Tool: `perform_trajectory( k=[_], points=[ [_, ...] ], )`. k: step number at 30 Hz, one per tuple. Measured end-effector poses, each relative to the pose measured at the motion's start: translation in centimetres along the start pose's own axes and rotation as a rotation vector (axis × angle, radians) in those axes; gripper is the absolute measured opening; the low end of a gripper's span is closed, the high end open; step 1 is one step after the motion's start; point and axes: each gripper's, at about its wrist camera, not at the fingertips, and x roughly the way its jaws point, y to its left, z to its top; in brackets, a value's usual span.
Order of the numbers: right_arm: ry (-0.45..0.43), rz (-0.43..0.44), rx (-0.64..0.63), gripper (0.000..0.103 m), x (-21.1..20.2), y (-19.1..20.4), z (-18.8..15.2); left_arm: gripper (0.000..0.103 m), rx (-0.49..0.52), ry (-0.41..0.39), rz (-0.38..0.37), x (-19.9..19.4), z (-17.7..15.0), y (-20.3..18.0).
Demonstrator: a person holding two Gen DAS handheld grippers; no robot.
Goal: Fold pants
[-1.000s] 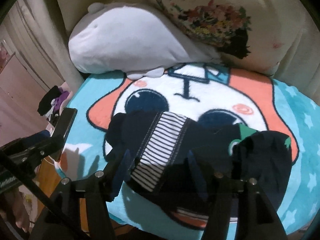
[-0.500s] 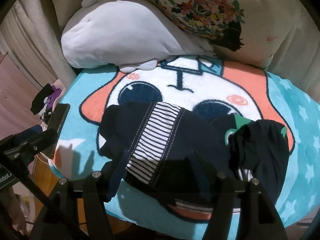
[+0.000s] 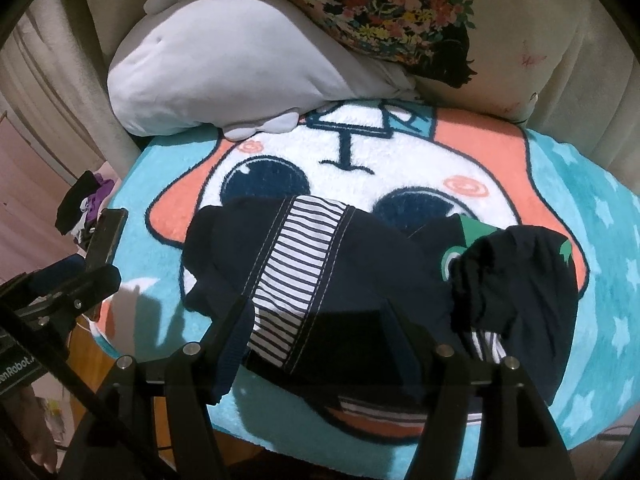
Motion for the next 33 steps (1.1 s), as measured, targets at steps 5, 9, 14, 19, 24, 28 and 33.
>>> perform_trajectory(
  k=[5, 9, 14, 19, 24, 28, 33],
  points=[
    [0.002, 0.000, 0.000, 0.071, 0.1, 0.1, 0.0, 0.063, -0.007, 0.015, 0.001, 0.5, -0.1, 0.3],
    [0.005, 0.000, -0.003, 0.071, 0.3, 0.4, 0.0, 0.064, -0.011, 0.023, -0.003, 0.6, -0.1, 0.5],
    [0.008, -0.001, -0.001, 0.071, 0.5, 0.5, 0.0, 0.064, -0.015, 0.031, -0.009, 0.8, -0.2, 0.7],
    [0.013, -0.004, 0.004, 0.071, 0.7, 0.7, 0.0, 0.064, -0.021, 0.042, -0.015, 1.1, -0.2, 0.9],
    [0.020, -0.005, 0.005, 0.072, 0.9, 0.8, 0.0, 0.064, -0.023, 0.055, -0.018, 1.6, -0.3, 1.1],
    [0.027, -0.001, -0.004, 0.072, 1.1, 1.2, 0.3, 0.064, -0.028, 0.067, -0.020, 2.0, -0.3, 1.4],
    [0.029, 0.055, -0.043, 0.073, 1.7, 2.4, 1.8, 0.064, -0.051, 0.093, -0.011, 2.8, -0.7, 2.3]
  ],
)
